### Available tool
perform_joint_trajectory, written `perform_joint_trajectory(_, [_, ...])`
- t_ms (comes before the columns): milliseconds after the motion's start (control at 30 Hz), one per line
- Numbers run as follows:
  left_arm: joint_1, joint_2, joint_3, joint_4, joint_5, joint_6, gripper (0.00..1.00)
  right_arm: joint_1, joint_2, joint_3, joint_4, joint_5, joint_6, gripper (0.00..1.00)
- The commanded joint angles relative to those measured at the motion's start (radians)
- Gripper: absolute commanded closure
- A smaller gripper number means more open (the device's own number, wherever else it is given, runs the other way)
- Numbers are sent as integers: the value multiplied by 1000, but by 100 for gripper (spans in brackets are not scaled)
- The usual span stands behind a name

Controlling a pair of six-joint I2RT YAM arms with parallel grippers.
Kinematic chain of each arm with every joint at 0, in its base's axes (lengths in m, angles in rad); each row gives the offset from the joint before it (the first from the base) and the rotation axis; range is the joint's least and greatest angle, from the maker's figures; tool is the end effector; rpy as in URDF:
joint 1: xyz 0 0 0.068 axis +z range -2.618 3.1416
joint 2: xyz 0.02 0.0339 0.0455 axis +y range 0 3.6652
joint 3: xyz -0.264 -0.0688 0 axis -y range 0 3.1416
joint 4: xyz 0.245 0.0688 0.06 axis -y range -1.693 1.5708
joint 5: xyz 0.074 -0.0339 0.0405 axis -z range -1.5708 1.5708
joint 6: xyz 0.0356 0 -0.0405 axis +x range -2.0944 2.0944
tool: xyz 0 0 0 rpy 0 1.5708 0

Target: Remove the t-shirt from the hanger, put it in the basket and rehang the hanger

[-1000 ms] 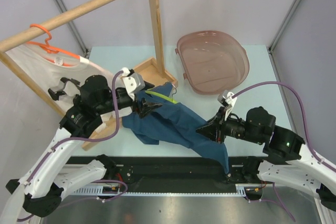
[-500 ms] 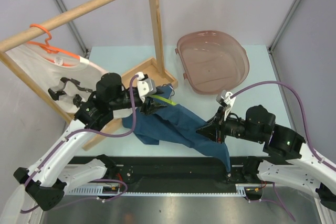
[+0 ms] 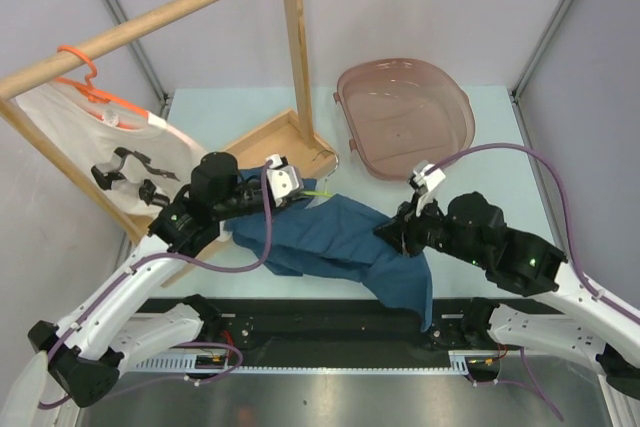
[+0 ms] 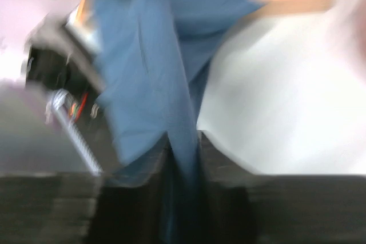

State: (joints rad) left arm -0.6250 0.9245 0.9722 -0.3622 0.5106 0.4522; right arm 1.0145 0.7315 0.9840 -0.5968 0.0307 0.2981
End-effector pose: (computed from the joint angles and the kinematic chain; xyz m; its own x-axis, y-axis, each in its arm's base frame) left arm 0.1543 -0.1328 0.3634 0.1621 0.3531 -0.9214 0.9078 0.3127 0.2795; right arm 0.0796 0.1259 0.3722 -0.4152 -0.1118 -0.9028 -0.7444 0.6122 0.2666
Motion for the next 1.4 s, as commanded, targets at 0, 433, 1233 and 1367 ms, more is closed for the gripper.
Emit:
perform_joint_trajectory(0, [28,-44,-16,245,-213,-268,100,7,41,93,123,188,16,32])
perform_joint_trajectory(433, [33,-6,-44,447,-464,-265,100,1,299,515,-247,607,153,0])
perform_joint_trajectory(1233, [45,65,13,396,-373,-218,100,50,755,959,-31,512,-99,24])
perform_joint_trajectory(1367, [59,60,11,401,-342,-236,100,56,828,999,17,492,-125,45])
